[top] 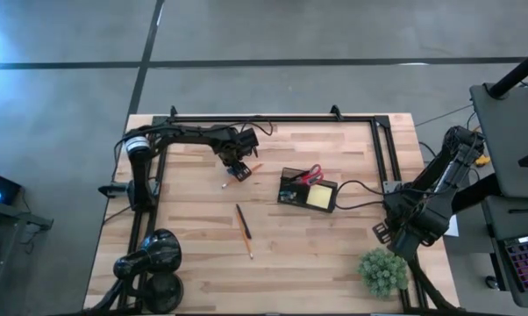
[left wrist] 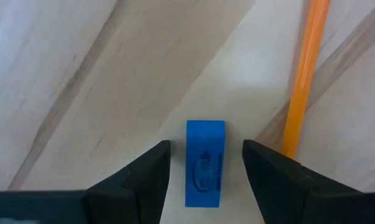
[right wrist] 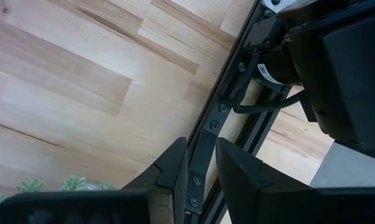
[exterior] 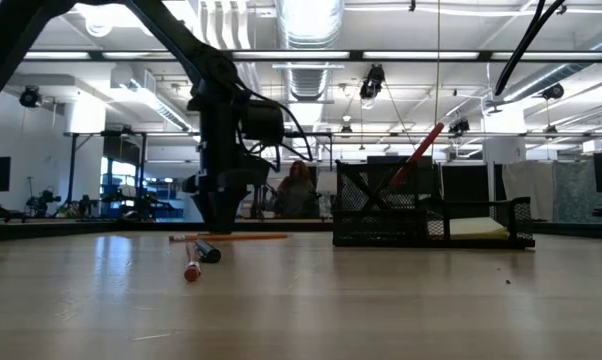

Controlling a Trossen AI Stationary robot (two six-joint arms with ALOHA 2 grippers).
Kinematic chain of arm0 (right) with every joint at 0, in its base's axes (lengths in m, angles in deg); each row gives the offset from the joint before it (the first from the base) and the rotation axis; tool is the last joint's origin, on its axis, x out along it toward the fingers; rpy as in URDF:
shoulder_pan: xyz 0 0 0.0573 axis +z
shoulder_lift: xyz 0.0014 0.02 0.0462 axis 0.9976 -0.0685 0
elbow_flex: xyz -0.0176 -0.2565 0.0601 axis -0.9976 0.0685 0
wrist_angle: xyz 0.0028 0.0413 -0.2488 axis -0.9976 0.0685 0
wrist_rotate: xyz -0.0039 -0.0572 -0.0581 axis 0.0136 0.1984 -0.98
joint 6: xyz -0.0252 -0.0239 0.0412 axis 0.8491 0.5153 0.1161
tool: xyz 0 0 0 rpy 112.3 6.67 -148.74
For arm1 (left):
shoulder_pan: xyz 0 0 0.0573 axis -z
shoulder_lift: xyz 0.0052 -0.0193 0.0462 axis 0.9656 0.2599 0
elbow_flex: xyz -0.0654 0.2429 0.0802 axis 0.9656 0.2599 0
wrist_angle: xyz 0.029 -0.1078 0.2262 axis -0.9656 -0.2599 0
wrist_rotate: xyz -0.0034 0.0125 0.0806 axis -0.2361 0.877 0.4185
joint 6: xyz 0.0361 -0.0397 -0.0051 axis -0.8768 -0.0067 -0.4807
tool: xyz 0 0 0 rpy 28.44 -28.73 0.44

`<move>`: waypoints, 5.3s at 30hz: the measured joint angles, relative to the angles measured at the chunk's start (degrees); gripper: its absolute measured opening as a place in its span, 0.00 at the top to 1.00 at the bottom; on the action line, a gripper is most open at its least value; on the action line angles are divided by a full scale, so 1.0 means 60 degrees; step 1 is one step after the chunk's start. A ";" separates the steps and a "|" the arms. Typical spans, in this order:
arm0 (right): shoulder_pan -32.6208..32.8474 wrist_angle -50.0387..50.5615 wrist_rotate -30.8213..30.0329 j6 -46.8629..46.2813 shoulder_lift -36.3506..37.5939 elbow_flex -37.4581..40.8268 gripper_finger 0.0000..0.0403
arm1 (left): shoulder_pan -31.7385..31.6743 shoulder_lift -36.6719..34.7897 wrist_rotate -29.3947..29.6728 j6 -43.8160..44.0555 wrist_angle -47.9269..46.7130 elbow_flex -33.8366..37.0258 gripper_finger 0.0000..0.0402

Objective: Pick and place office supplies into organizer
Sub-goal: Put the eraser into the desk organizer

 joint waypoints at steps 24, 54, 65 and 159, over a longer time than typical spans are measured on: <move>0.0000 -0.0098 -0.0036 0.0007 0.0000 0.0000 0.81 | 0.0055 -0.0078 -0.0022 -0.0723 -0.0562 -0.0091 0.80; 0.0000 -0.0115 -0.0044 0.0015 0.0000 0.0000 0.81 | 0.2987 -0.1472 0.1636 -0.2669 0.0054 -0.1104 0.98; 0.0000 -0.0170 -0.0044 -0.0029 0.0000 0.0000 0.81 | 0.0968 -0.1652 0.1308 -0.1954 -0.0958 -0.1356 0.91; 0.0000 -0.0131 -0.0040 0.1843 -0.0004 0.0073 0.81 | 0.4507 0.1127 0.0097 -0.2028 0.1318 -0.4660 0.98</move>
